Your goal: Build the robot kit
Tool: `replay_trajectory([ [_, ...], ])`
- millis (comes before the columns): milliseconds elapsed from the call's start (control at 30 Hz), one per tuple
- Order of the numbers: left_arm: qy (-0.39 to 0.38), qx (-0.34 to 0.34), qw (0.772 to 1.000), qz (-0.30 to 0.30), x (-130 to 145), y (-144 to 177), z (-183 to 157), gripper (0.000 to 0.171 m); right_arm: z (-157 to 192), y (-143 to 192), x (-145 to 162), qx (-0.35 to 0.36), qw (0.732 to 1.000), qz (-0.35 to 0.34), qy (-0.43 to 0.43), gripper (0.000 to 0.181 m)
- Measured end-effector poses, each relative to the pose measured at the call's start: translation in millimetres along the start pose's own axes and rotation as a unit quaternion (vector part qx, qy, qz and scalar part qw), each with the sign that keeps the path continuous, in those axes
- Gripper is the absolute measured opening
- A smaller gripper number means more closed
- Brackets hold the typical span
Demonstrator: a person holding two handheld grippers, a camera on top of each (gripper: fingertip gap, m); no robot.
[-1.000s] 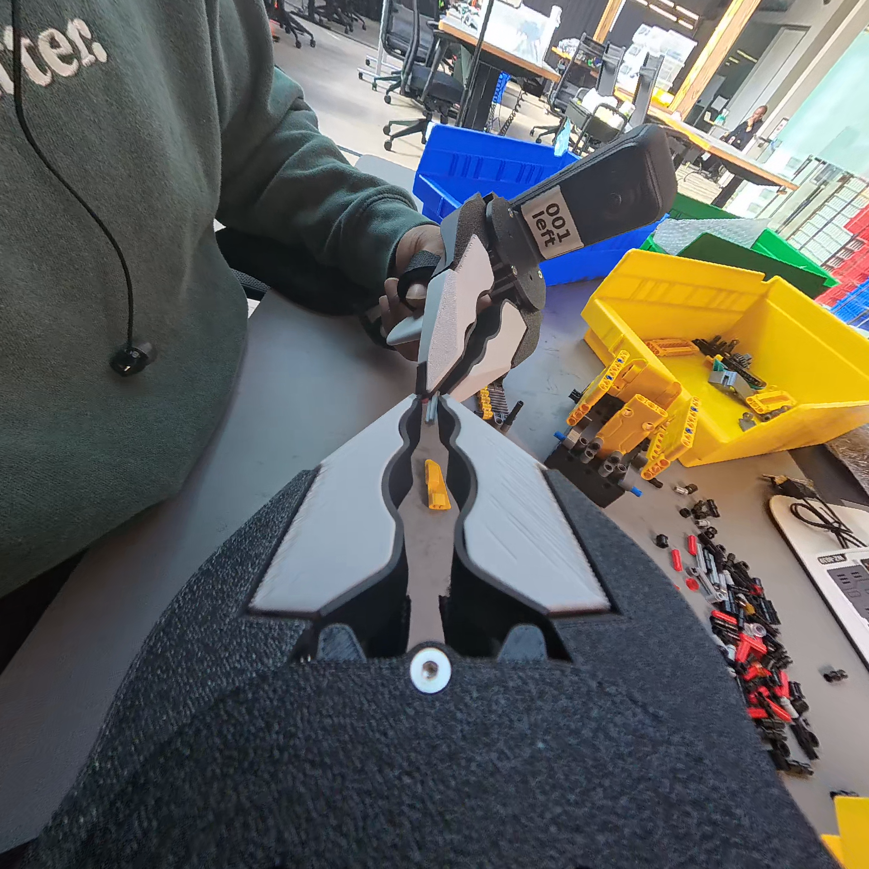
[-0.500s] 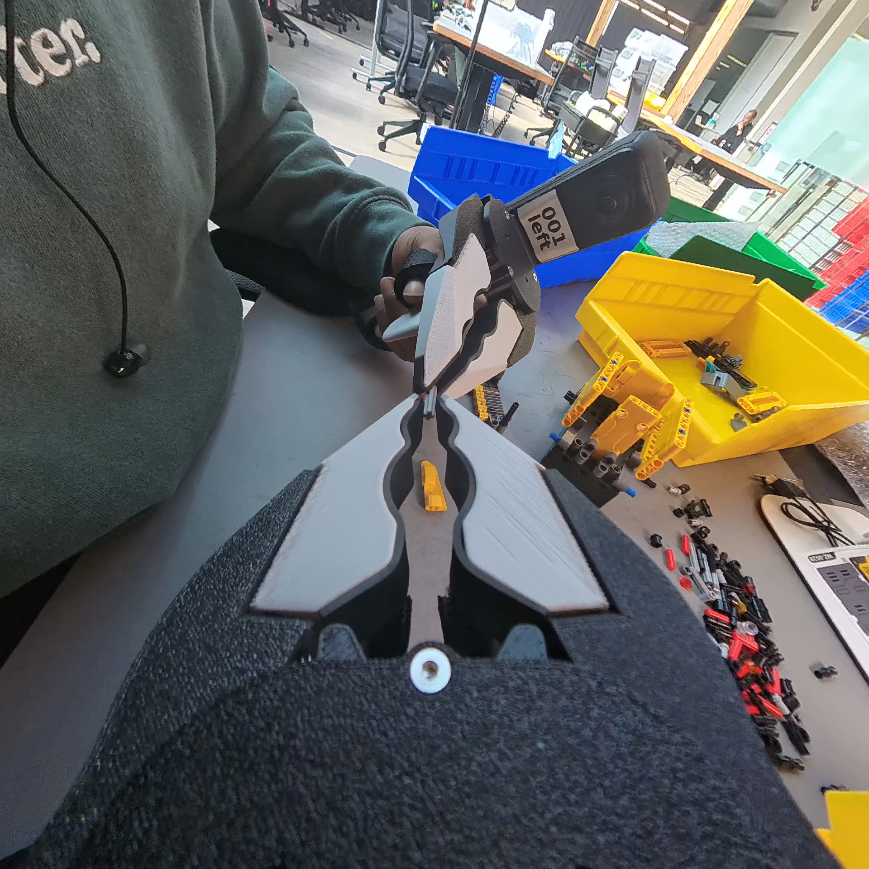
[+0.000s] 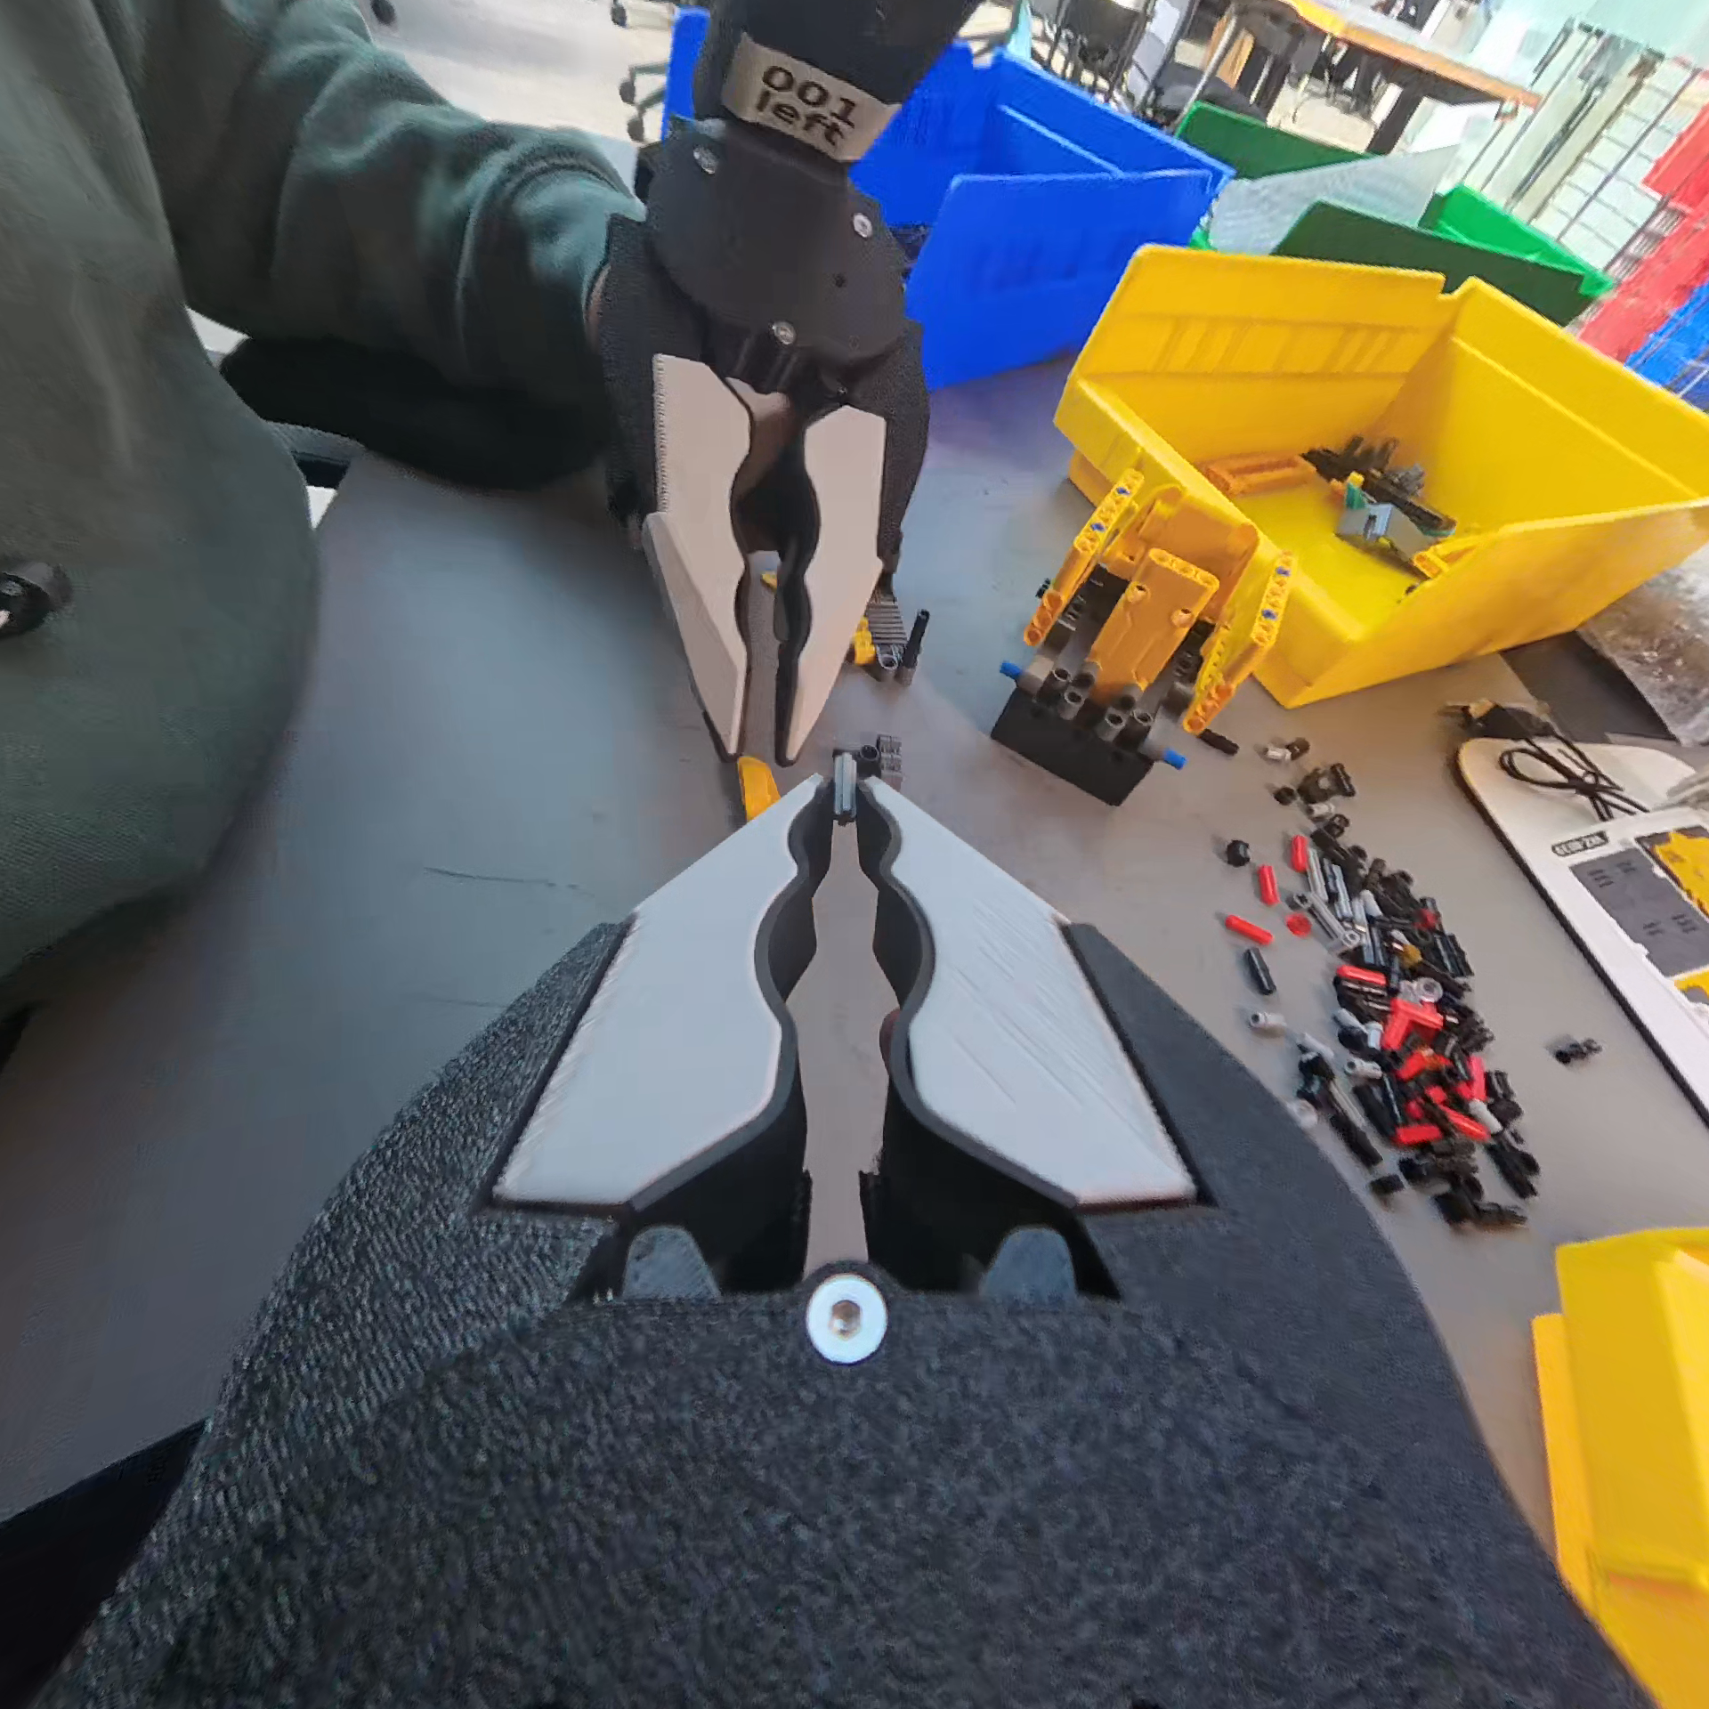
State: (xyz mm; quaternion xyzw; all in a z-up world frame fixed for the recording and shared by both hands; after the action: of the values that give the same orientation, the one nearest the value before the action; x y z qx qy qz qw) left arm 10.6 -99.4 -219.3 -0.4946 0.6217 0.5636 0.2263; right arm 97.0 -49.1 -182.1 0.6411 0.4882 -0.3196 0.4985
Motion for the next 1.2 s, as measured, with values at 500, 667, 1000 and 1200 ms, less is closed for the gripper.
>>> replay_trajectory([
  [500, -0.049, -0.057, 0.990, 0.121, 20.2, -3.6, 3.7, 0.011, 6.3, -11.6, 21.8, -0.014, 0.998, 0.058, 0.008, 0.004],
  [667, -0.051, -0.061, 0.987, 0.139, 26.1, -5.7, 5.2, 0.007, 8.6, -12.9, 24.7, -0.021, 0.998, 0.066, 0.009, 0.004],
  [1000, -0.064, -0.057, 0.996, 0.016, -3.0, 7.4, 5.6, 0.006, 13.8, -10.2, 9.2, -0.049, 0.998, 0.019, -0.031, 0.003],
  [1200, -0.089, -0.050, 0.993, -0.060, -22.4, 15.9, -1.7, 0.006, 3.9, -3.8, -4.0, -0.042, 0.996, -0.022, -0.075, 0.003],
])
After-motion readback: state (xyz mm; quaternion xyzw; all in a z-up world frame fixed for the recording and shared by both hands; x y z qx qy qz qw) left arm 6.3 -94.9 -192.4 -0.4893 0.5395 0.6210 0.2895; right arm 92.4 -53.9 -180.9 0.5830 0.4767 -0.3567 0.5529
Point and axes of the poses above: each gripper's, where its closed fingertips meet, y back along the fingers, x out of its underside, z = x × y across the jaws, the point moved 4 cm from there along y, back along the fingers, and after that the axes turned 14 degrees about x, right-handed, at the moved point
